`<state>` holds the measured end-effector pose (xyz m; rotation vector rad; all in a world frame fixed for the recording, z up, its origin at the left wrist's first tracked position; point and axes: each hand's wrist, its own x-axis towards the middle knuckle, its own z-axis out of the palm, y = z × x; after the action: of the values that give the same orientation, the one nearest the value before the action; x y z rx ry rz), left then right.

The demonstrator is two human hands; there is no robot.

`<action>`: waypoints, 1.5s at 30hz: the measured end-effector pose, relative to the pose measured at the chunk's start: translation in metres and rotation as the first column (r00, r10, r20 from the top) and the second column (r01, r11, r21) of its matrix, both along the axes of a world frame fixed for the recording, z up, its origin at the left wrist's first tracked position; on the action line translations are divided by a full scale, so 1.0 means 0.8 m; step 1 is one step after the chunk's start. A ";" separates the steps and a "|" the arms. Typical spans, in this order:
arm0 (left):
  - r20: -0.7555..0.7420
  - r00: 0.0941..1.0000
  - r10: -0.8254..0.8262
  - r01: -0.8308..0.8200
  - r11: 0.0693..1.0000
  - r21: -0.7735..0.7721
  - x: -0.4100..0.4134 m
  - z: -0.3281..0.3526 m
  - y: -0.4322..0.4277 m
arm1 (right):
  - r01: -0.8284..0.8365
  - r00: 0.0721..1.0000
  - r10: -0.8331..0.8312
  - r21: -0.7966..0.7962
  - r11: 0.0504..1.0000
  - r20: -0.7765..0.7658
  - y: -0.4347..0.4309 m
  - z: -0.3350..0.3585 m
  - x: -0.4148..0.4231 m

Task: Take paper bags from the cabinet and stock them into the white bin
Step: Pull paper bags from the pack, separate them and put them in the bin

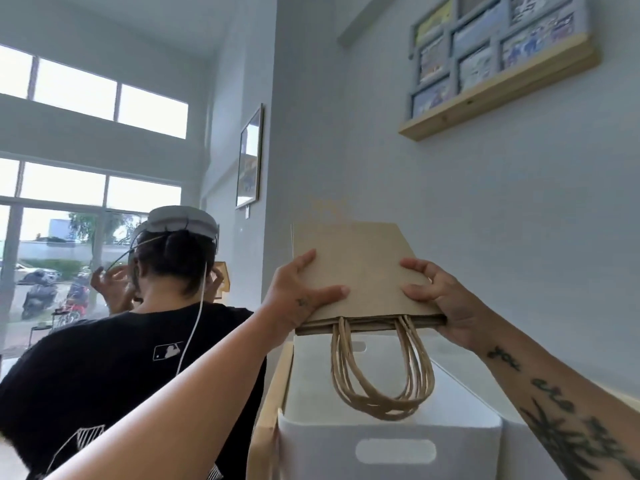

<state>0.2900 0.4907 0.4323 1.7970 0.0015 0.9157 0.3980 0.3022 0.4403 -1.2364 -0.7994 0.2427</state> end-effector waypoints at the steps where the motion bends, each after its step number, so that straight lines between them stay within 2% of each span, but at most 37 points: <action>1: -0.007 1.000 0.001 -0.001 1.000 -0.014 0.011 -0.002 0.007 | -0.004 1.000 0.004 -0.006 1.000 0.004 0.007 -0.001 0.013; 3: -0.043 0.999 0.008 -0.010 1.000 -0.027 0.032 -0.008 0.019 | 0.002 1.000 -0.001 -0.057 0.998 0.017 0.022 -0.012 0.039; 6: -0.177 0.984 0.030 -0.032 0.999 -0.004 0.062 -0.034 0.029 | 0.045 0.998 -0.033 -0.226 0.973 0.056 0.038 -0.045 0.074; 9: -0.367 0.929 0.039 -0.028 0.999 0.035 0.086 -0.072 0.038 | 0.138 0.984 -0.060 -0.501 0.854 0.169 0.042 -0.067 0.094; 12: -0.551 0.830 0.088 0.009 0.985 0.171 0.094 -0.094 0.045 | 0.143 0.978 0.000 -0.666 0.732 0.210 0.044 -0.076 0.101; 16: -0.648 0.728 0.226 0.058 0.921 0.385 0.094 -0.094 0.046 | 0.139 0.973 0.055 -0.755 0.641 0.225 0.047 -0.082 0.102; 19: -0.723 0.616 0.313 0.116 0.872 0.476 0.096 -0.093 0.039 | 0.139 0.978 0.067 -0.857 0.496 0.197 0.050 -0.086 0.104; 23: -0.822 0.445 0.354 0.223 0.846 0.485 0.102 -0.099 0.037 | 0.082 0.986 0.127 -0.979 0.188 0.107 0.058 -0.098 0.102; 25: -0.848 0.380 0.370 0.288 0.824 0.488 0.104 -0.098 0.033 | 0.065 0.985 0.151 -0.992 0.106 0.081 0.058 -0.102 0.101; 31: -0.863 0.256 0.435 0.361 0.785 0.503 0.107 -0.104 0.026 | 0.148 0.968 0.202 -0.989 0.028 0.150 0.058 -0.107 0.100; 36: -0.875 0.200 0.441 0.402 0.778 0.484 0.106 -0.108 0.023 | 0.168 0.974 0.148 -0.984 0.051 0.174 0.058 -0.112 0.097; 41: -0.873 0.191 0.448 0.436 0.759 0.484 0.109 -0.113 0.023 | 0.278 0.935 0.241 -0.960 -0.038 0.261 0.056 -0.111 0.089; 45: -0.863 0.212 0.459 0.468 0.728 0.502 0.109 -0.119 0.025 | 0.281 0.929 0.270 -0.958 -0.063 0.255 0.054 -0.110 0.085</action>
<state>0.3771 0.5110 0.3368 2.8412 0.5677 -0.6293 0.4657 0.3457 0.3520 -2.9058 -0.9239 0.7150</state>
